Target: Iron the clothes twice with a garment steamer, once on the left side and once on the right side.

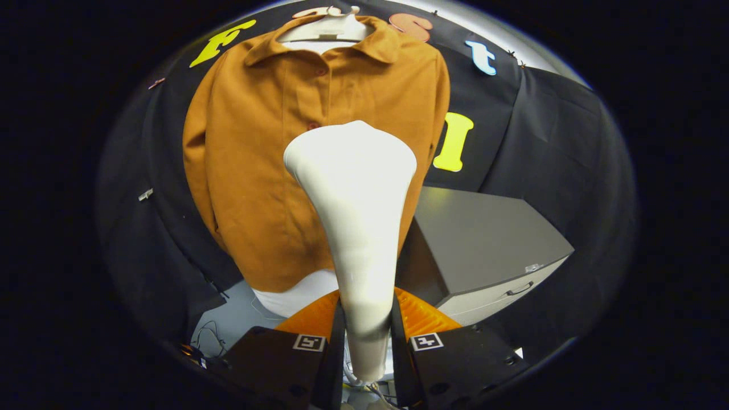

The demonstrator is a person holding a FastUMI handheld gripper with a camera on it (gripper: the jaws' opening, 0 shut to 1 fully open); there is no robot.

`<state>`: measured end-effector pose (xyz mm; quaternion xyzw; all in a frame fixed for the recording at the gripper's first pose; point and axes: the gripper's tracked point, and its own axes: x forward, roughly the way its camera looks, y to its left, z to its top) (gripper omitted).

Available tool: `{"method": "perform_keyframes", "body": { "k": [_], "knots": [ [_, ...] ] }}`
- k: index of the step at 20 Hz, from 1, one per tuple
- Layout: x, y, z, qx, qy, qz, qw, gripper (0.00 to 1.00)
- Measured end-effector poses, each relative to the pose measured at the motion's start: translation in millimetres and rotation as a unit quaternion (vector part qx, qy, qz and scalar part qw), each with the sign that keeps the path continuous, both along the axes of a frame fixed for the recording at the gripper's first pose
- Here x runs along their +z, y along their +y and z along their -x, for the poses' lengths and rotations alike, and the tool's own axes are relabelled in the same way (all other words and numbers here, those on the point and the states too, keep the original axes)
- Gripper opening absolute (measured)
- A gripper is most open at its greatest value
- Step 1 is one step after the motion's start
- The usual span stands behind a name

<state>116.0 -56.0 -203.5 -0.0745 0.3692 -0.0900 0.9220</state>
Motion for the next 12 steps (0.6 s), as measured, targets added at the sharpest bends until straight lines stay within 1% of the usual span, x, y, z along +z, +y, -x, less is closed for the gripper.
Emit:
{"method": "perform_keyframes", "body": {
  "k": [2,6,9,12],
  "knots": [
    [26,-14,2,-0.002,-0.028,0.0,1.0,0.39],
    [71,-25,12,0.012,-0.082,-0.004,0.997,0.39],
    [92,-30,16,0.023,-0.107,-0.009,0.994,0.39],
    [109,-32,20,0.026,-0.128,-0.018,0.991,0.39]
  ]
}}
